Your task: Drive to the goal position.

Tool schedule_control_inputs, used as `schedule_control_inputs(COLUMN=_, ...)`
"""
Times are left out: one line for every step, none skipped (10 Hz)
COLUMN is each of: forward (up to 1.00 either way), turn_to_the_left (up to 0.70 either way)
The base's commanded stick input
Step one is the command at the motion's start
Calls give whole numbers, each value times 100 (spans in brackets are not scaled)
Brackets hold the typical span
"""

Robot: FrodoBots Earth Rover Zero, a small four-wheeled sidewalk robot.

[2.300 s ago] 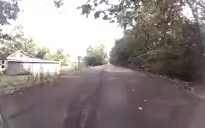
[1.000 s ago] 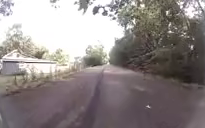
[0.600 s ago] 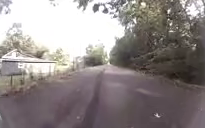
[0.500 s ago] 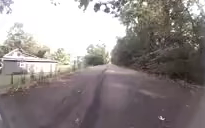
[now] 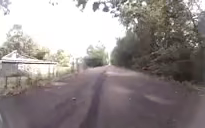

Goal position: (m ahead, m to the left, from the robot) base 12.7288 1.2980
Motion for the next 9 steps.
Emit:
schedule_control_inputs(forward=70, turn_to_the_left=-1)
schedule_control_inputs(forward=70, turn_to_the_left=-1)
schedule_control_inputs(forward=70, turn_to_the_left=0)
schedule_control_inputs(forward=70, turn_to_the_left=-2)
schedule_control_inputs(forward=70, turn_to_the_left=0)
schedule_control_inputs(forward=70, turn_to_the_left=0)
schedule_control_inputs(forward=70, turn_to_the_left=-2)
schedule_control_inputs(forward=70, turn_to_the_left=0)
schedule_control_inputs(forward=70, turn_to_the_left=-1)
